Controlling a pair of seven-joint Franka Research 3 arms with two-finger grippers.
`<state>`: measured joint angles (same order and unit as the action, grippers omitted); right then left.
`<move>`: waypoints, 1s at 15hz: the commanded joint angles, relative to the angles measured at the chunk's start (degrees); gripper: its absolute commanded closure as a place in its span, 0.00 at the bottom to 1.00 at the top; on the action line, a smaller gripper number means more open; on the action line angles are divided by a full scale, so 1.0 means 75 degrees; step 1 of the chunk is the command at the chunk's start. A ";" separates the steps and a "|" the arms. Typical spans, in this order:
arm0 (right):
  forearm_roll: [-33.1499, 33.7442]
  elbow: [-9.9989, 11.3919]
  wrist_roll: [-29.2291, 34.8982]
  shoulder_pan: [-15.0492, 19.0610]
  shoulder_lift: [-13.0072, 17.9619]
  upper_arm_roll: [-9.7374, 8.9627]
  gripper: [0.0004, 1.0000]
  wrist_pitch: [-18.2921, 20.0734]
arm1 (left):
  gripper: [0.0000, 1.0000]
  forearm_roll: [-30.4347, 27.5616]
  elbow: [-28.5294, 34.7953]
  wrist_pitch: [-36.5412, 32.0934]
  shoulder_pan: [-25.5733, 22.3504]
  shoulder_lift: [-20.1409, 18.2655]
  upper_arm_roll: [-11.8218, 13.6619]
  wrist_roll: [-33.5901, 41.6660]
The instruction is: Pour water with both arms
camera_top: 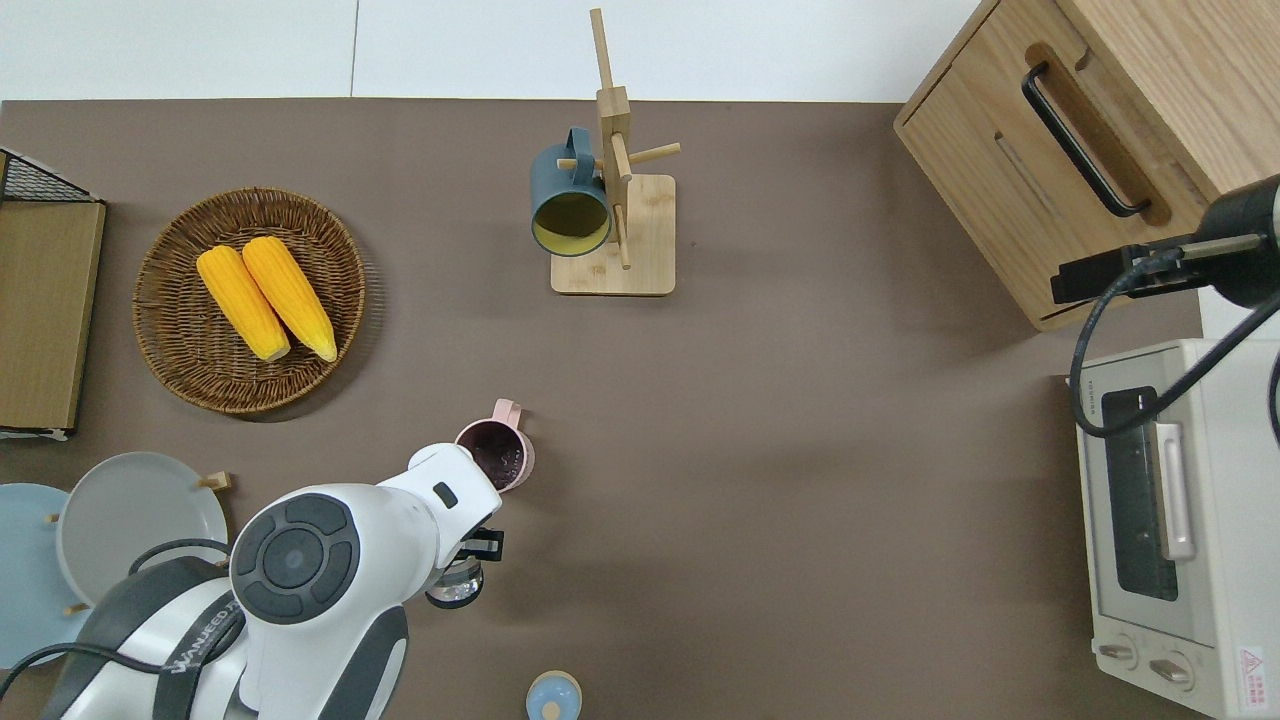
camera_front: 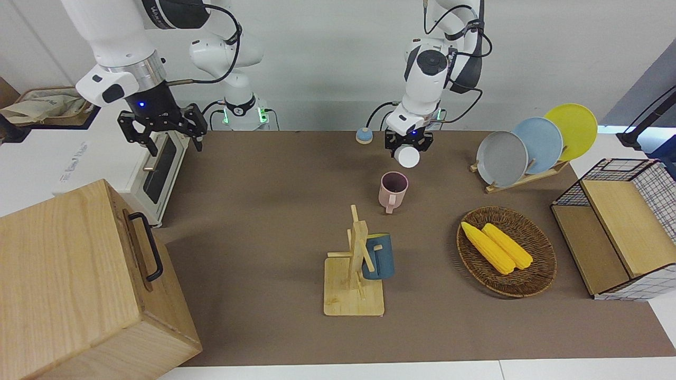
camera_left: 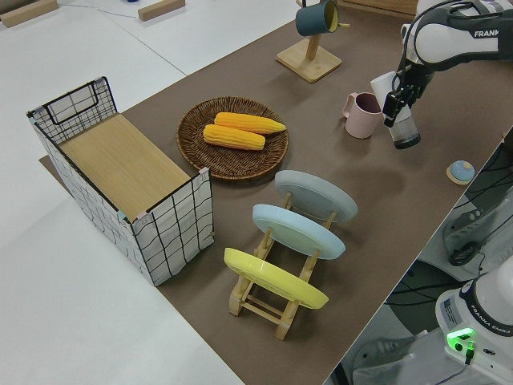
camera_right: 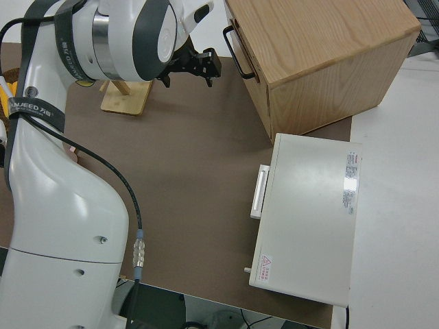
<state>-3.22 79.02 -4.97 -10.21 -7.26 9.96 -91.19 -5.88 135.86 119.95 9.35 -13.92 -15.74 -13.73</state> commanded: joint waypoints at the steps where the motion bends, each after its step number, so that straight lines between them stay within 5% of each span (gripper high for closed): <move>1: -0.0028 0.0092 -0.0123 0.0014 0.0066 -0.0016 0.01 -0.0065 | 1.00 0.0045 0.0155 0.0155 -0.0027 -0.0300 0.0024 -0.0162; 15: -0.0028 0.0092 -0.0112 0.0014 0.0077 -0.0016 0.01 -0.0065 | 1.00 0.0736 -0.0887 0.1559 -0.2956 0.0133 0.0107 -0.0010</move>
<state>-3.22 79.03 -4.97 -10.21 -7.26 9.96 -91.19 -2.98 132.84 129.66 -8.84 -13.92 -14.48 -13.86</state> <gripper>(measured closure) 0.004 0.344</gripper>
